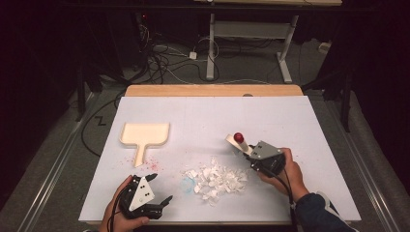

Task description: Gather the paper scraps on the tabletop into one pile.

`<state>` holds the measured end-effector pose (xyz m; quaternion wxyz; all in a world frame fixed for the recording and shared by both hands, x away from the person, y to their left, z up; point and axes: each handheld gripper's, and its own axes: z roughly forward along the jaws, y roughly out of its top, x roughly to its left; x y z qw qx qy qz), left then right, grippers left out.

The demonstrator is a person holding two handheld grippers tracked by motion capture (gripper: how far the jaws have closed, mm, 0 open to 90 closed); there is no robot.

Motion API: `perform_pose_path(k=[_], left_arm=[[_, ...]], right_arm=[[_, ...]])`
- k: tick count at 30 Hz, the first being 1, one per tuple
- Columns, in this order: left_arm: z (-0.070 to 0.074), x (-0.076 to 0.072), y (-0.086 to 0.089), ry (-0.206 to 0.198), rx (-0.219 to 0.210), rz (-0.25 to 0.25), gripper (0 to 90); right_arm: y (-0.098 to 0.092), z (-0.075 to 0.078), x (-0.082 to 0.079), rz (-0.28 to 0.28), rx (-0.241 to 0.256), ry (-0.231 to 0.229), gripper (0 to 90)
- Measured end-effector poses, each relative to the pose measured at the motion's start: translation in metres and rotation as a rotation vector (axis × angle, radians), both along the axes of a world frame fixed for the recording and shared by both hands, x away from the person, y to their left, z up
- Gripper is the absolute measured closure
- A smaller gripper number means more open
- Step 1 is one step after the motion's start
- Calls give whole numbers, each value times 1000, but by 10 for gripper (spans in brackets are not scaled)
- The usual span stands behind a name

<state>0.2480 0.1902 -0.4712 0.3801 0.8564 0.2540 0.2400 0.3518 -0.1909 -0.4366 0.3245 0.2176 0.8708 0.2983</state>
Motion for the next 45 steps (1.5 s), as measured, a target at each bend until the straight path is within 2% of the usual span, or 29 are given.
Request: perform_pose_path(k=[3,6,7,9,10,12,13,14,18,19,20,21,24,25,26,27,28,29,32,36,41,42,45], left_arm=[[0,-1,0,8,-2,-1,164],[1,-1,0,-3,0,-2,164],[1,-1,0,-3,0,-1,164],[1,-1,0,-3,-2,1,164],[1,-1,1,-4,-4,2,164],[1,-1,0,1,-5,6,164],[2,-1,1,0,-7,6,164],[2,-1,1,-1,-7,10,164],[4,-2,3,-9,-9,21,164],[4,-3,4,-11,-14,25,164],[5,-3,5,-15,-16,25,164],[6,-4,7,-20,-25,28,164],[10,-7,13,-36,-43,41,164],[11,-8,15,-40,-50,54,164],[12,-9,18,-47,-56,68,164],[13,-10,22,-51,-67,80,164],[13,-11,25,-56,-76,97,164],[13,-11,28,-66,-83,111,164],[13,-11,32,-67,-93,158,164],[11,-9,31,-56,-88,161,164],[9,-8,30,-40,-86,149,164],[9,-8,29,-40,-85,145,164],[9,-6,28,-47,-76,131,164]], right_arm=[[18,2,-14,68,19,23,675],[23,5,-19,100,32,29,676],[24,8,-22,117,56,50,677],[24,10,-23,119,64,44,677],[22,16,-24,115,80,33,677],[21,20,-25,116,100,37,677],[18,29,-28,128,140,31,678],[18,29,-28,128,140,31,678],[16,49,-43,162,186,15,677],[16,54,-48,178,207,21,677],[16,62,-57,217,244,38,677],[16,62,-57,217,244,38,677],[21,68,-71,270,289,92,677],[27,67,-78,304,315,140,677],[27,67,-78,304,315,140,677],[32,65,-81,315,319,166,677],[41,58,-86,352,314,224,677],[41,58,-86,352,314,224,677],[54,43,-89,387,297,299,677],[68,28,-88,392,292,370,677],[76,12,-84,379,263,386,678],[75,12,-82,373,278,384,678],[69,12,-76,326,268,367,678]])
